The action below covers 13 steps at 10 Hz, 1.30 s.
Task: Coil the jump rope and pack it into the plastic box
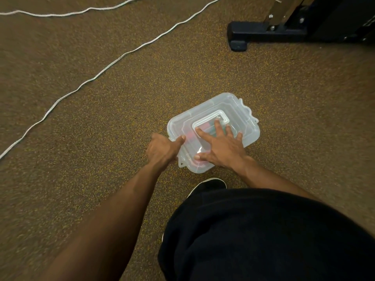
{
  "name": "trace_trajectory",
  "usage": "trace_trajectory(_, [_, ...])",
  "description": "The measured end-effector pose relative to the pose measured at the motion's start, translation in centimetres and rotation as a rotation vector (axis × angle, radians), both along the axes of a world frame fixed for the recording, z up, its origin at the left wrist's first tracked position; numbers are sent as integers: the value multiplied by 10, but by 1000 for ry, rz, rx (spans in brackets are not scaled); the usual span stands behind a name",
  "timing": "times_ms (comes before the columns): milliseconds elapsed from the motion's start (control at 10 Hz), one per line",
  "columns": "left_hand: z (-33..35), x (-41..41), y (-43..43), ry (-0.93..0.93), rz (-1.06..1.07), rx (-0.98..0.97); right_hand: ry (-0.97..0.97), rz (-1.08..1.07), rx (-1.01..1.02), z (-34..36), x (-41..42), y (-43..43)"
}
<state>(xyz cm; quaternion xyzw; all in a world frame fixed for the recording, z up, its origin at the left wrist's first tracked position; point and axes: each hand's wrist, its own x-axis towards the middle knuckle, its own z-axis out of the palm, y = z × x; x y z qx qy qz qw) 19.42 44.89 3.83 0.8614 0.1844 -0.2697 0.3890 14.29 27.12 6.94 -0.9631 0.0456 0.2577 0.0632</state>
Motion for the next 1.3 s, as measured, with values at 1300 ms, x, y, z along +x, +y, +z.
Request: trace_trajectory(1300, [82,24,-62,-386,-1187,473,35,-242,401,39,0,-53])
